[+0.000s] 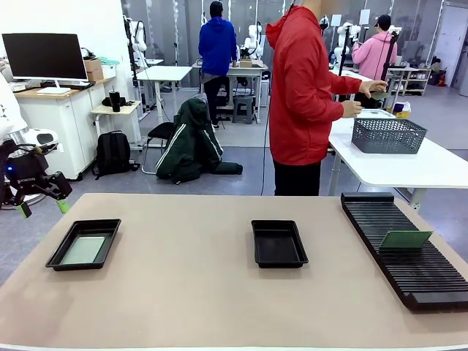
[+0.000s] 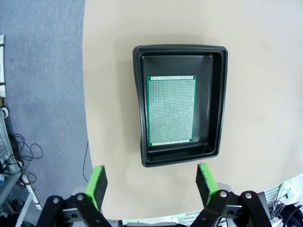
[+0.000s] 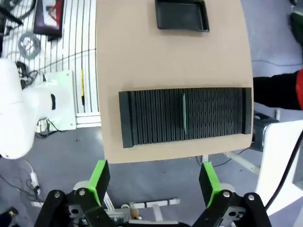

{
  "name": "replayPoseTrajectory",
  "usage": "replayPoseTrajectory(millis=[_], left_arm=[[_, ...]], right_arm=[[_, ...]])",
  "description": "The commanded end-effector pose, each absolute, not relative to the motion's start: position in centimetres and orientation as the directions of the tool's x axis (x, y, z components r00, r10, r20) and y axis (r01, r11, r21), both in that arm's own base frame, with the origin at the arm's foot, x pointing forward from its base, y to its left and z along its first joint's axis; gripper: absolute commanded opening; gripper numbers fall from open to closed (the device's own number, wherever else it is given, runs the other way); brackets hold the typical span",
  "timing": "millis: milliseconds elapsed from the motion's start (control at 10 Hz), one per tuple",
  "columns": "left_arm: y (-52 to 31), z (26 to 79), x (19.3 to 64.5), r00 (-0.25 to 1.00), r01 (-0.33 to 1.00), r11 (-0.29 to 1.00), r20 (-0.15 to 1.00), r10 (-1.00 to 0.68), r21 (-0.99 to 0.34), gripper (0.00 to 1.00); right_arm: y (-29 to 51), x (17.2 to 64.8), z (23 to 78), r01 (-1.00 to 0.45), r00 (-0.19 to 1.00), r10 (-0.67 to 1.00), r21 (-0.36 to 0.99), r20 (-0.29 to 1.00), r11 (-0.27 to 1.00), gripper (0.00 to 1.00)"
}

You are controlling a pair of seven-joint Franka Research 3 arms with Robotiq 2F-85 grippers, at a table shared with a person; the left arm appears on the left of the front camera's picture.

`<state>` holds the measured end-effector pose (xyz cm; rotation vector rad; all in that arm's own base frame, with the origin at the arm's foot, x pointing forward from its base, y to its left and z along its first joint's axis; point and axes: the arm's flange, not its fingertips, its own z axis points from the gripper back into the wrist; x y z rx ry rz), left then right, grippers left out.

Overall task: Inspect and transfer BCBs to ESD trays.
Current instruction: Pick up the Blank PCB from the PCB Rack and place it in the right ESD tray.

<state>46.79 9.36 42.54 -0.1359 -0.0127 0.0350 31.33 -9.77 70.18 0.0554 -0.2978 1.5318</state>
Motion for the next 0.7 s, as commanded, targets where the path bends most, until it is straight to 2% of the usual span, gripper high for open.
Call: replayPoseTrajectory(millis=[0,100,200,600], left_arm=[[9.38,42.43,46.77,0.999,-0.029,0.991,0.014,0.031,-0.133,1.00],[9.38,42.43,46.77,0.999,-0.029,0.991,0.014,0.031,-0.133,1.00],[9.38,42.43,46.77,0.999,-0.029,0.991,0.014,0.031,-0.133,1.00],[9.38,42.43,46.77,0.999,-0.029,0.991,0.014,0.031,-0.133,1.00]], right_arm=[[-9.82,31.61,70.43,-0.991,-0.030,0.988,-0.134,0.149,-0.010,1.00],[-9.42,31.72,70.81,-0.988,0.020,0.987,-0.150,0.162,0.044,1.00],[-9.55,31.62,70.12,-0.989,-0.015,0.978,-0.150,0.207,0.016,1.00],[-9.55,31.62,70.12,-0.989,-0.015,0.978,-0.150,0.207,0.016,1.00]])
